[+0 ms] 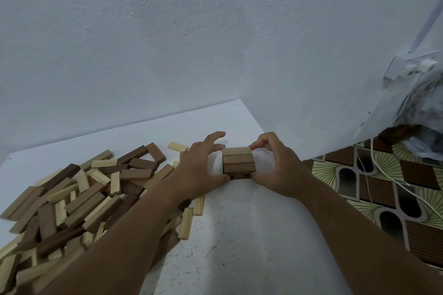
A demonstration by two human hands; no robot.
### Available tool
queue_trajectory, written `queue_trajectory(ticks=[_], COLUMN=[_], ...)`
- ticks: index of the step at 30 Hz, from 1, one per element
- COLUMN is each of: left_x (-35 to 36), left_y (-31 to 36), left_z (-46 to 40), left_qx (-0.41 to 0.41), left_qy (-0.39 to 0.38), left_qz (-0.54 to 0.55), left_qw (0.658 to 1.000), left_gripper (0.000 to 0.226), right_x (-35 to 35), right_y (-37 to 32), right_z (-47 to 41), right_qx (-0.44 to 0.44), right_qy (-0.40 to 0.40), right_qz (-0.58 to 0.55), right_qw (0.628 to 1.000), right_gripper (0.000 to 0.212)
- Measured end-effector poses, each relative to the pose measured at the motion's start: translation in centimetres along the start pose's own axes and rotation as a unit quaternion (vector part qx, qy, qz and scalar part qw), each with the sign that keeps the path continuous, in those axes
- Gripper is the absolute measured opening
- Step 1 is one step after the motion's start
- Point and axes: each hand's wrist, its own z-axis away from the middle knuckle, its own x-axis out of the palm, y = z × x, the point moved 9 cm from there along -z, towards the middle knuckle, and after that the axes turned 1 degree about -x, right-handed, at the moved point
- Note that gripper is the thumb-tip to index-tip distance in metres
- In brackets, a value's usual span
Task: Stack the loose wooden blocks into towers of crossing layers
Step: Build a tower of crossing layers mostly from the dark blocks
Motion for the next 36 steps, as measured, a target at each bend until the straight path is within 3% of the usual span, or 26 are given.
queue_trajectory(ticks=[26, 31, 36], left_x=[-0.2, -2.5, -6.9], left_y=[-0.3, -0.1, -1.5], left_z=[0.1, 1.7, 5.6], left_qx=[0.003, 0.008, 0.014], left_qy=[0.010, 0.072, 0.186], left_qz=[0.051, 0.119, 0.093], left_qw=[0.999, 0.990, 0.978], left_gripper=[0.083, 0.071, 0.048], right_x=[-0.1, -1.2, 0.3], right_y=[0.0, -1.9, -6.8], right_z=[0.0, 0.5, 1.3], right_qx=[-0.015, -0.057, -0.126], right_qy=[0.014, 0.081, 0.134], right_qz=[0.020, 0.036, 0.065], right_qw=[1.000, 0.994, 0.981], right_gripper=[0.060, 0.050, 0.023])
